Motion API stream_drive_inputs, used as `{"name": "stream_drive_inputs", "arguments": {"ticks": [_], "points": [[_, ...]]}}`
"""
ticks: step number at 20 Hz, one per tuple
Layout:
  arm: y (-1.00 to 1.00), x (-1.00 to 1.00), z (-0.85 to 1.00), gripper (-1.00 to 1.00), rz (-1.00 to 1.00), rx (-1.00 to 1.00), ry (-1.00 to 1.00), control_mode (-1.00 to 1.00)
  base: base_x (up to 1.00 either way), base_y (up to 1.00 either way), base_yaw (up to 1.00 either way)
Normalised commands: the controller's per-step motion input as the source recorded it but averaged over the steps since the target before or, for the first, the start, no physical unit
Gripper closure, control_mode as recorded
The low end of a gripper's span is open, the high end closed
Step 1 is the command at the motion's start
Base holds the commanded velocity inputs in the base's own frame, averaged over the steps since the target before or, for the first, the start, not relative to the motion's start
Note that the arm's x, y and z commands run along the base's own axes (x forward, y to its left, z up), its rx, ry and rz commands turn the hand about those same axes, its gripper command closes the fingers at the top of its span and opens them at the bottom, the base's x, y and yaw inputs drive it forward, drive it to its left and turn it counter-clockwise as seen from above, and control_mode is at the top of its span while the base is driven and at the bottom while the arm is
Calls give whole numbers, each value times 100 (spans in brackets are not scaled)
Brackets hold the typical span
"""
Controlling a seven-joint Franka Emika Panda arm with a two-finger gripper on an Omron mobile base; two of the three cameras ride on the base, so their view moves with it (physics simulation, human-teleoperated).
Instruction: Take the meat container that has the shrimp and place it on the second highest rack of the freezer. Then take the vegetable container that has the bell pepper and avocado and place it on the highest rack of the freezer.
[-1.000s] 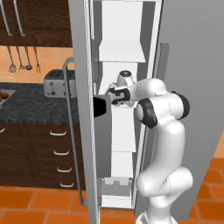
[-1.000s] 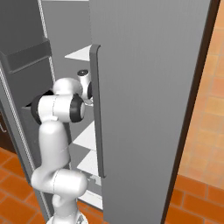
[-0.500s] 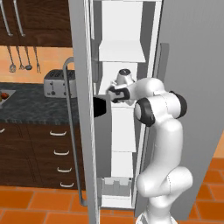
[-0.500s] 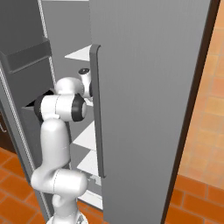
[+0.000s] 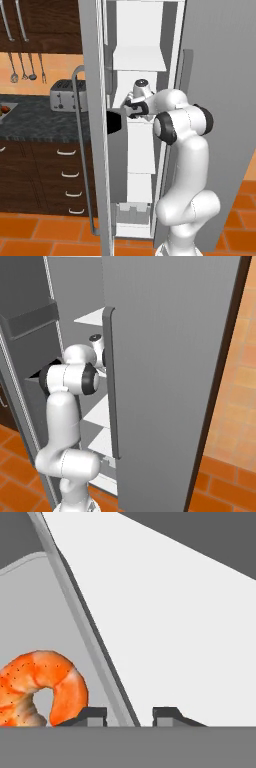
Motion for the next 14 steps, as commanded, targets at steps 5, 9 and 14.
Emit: {"name": "stream_drive_inputs", "arguments": {"ticks": [5, 9, 14], "points": [[0, -5, 2, -100, 0, 0, 0, -100, 0, 0, 0], [10, -53, 24, -100, 6, 0, -10, -100, 0, 0, 0], [1, -59, 9, -100, 4, 0, -14, -100, 0, 0, 0]]}}
